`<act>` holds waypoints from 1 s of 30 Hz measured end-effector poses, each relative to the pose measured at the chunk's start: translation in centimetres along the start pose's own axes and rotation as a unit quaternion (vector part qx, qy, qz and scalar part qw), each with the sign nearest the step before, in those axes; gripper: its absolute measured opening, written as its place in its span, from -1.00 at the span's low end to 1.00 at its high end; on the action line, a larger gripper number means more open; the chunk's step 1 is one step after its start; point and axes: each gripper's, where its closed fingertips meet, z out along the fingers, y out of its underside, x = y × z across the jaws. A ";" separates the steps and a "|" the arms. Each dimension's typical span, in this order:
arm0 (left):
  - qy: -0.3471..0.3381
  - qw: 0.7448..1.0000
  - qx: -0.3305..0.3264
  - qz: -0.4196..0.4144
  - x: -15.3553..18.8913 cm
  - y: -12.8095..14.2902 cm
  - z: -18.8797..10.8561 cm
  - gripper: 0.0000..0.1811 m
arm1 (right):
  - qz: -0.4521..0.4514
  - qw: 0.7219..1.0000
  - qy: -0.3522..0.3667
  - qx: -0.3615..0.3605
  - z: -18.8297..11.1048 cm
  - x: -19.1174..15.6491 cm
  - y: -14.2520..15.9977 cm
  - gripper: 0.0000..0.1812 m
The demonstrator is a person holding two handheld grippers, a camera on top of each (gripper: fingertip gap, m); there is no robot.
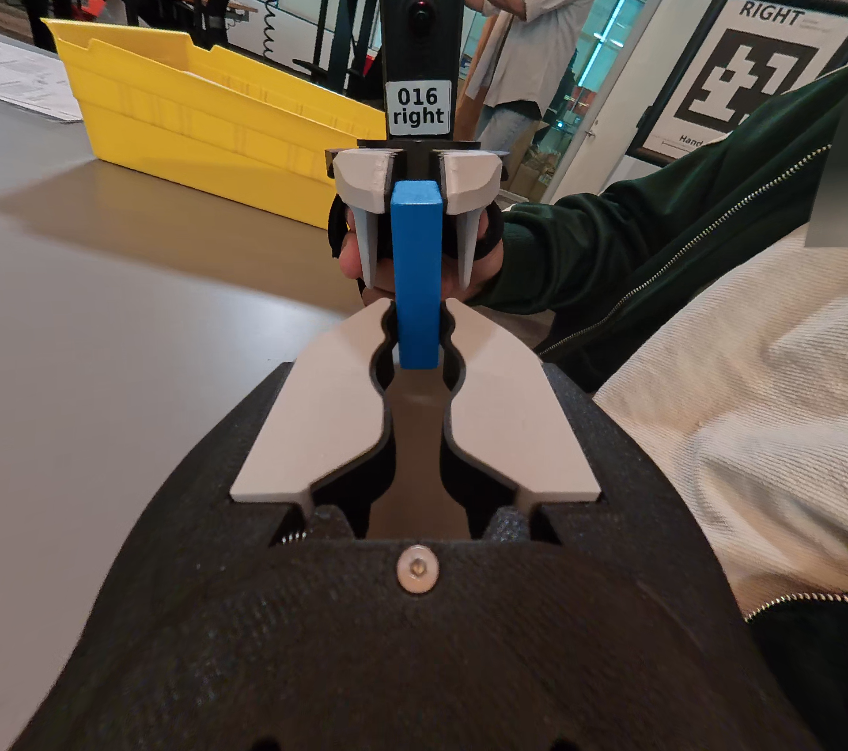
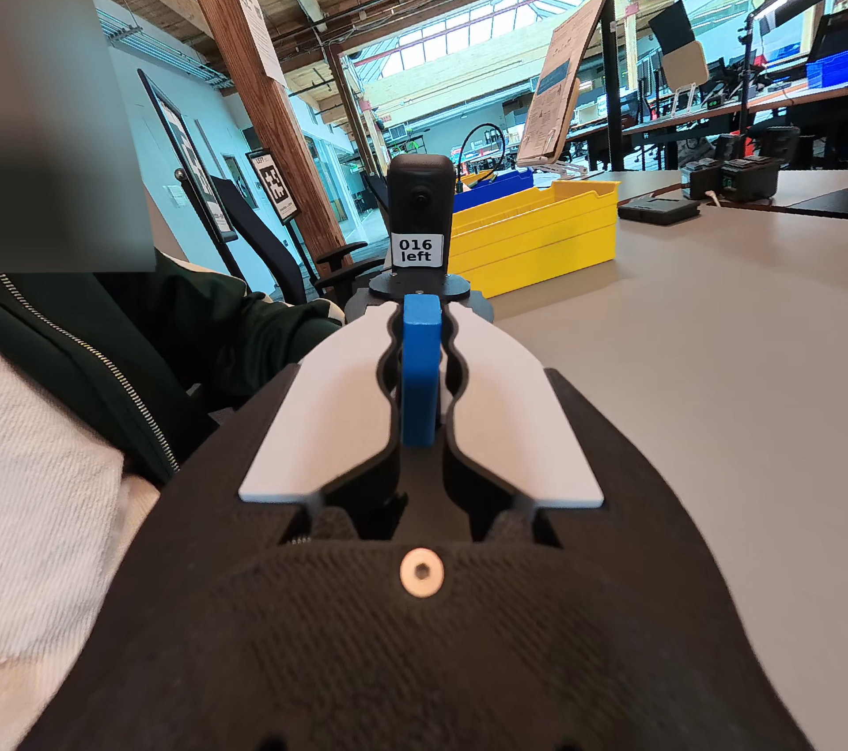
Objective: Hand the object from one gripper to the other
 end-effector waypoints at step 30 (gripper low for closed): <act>-0.004 1.000 0.025 0.010 0.1 -1.1 -0.5 -0.82 | -0.061 0.998 0.004 -0.022 0.9 -0.2 1.5 -0.81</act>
